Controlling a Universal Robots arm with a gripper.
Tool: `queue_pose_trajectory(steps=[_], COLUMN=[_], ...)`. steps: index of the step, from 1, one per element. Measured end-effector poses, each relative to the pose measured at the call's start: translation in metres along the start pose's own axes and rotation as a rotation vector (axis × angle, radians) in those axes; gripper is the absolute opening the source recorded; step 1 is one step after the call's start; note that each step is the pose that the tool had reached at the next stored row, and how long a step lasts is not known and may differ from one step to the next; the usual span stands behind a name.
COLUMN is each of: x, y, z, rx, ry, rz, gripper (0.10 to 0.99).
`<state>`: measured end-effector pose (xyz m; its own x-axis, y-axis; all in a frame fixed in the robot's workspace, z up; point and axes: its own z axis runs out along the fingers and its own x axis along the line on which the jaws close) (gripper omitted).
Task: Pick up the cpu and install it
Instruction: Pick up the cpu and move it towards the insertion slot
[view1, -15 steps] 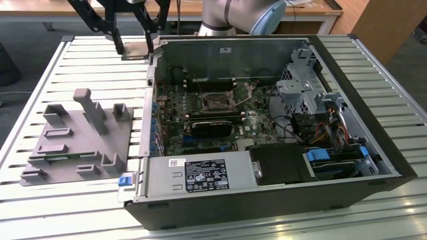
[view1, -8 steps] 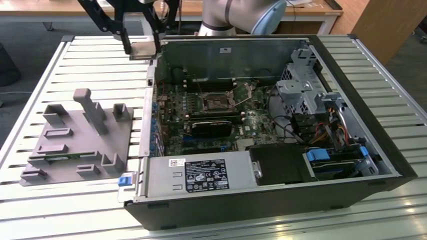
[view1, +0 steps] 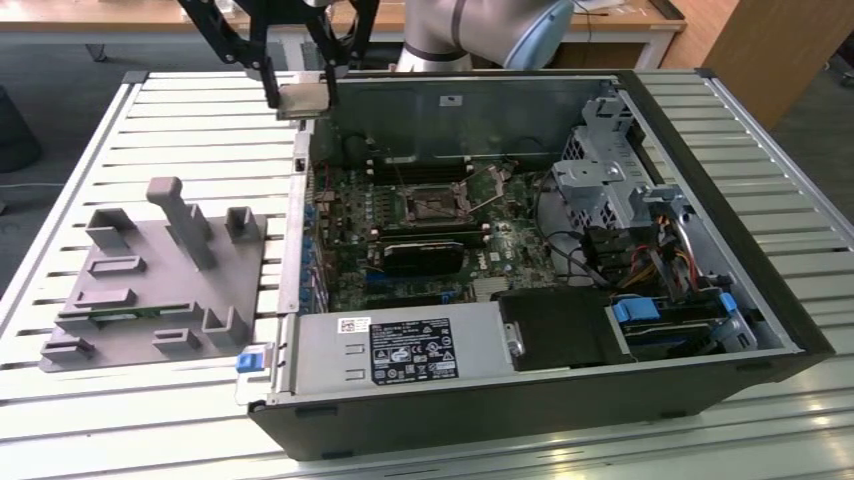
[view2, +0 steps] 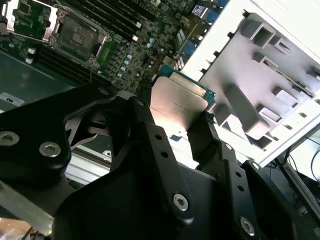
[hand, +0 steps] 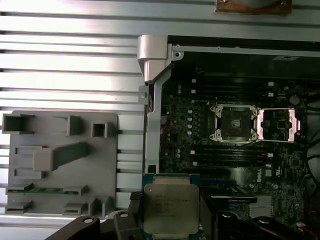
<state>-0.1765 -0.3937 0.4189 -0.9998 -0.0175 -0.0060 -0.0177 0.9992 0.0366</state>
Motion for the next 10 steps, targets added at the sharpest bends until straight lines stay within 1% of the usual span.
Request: queue_pose_trajectory(steps=[10], x=[-0.018], y=[-0.0003], z=[0.0001], rx=[0.0], ry=[0.0], rz=[0.0], gripper=[0.541])
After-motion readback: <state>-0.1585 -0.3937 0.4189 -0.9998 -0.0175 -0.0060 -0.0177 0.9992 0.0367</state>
